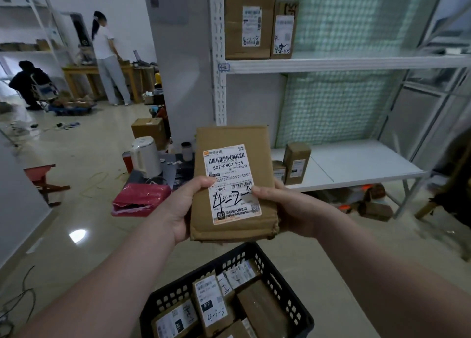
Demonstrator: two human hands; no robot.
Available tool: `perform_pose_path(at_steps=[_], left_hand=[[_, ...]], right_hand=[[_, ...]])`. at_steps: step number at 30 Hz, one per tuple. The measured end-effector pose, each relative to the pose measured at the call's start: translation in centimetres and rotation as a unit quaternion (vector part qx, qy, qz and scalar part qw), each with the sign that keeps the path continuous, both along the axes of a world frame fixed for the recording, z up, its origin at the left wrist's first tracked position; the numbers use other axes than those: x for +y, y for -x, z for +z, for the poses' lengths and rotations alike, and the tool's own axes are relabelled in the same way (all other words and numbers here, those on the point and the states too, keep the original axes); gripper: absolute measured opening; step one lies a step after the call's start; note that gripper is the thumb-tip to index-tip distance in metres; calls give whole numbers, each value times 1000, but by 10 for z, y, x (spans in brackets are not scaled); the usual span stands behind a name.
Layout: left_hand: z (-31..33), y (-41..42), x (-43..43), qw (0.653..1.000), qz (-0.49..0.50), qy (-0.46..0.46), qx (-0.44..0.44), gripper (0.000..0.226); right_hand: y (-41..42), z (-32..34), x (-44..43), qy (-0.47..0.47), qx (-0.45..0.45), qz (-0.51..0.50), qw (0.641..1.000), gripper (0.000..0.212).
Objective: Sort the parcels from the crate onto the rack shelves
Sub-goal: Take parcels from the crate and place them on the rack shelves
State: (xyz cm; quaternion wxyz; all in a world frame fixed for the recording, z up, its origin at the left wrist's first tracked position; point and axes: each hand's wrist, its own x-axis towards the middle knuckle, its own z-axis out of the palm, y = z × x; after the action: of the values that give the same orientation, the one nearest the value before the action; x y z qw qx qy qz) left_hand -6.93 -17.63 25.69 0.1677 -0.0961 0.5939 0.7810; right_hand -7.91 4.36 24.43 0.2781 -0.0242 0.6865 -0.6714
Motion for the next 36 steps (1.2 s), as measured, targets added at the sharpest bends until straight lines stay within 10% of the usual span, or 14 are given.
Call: perform_pose_path(at_steps=[15,36], left_hand=[[82,46,261,978,-188,28,92,50],[168,137,399,975,-81,57,201,26]], right_hand=[[27,81,260,61,87,-244,964,84],[99,167,383,1,192,-164,968,73]])
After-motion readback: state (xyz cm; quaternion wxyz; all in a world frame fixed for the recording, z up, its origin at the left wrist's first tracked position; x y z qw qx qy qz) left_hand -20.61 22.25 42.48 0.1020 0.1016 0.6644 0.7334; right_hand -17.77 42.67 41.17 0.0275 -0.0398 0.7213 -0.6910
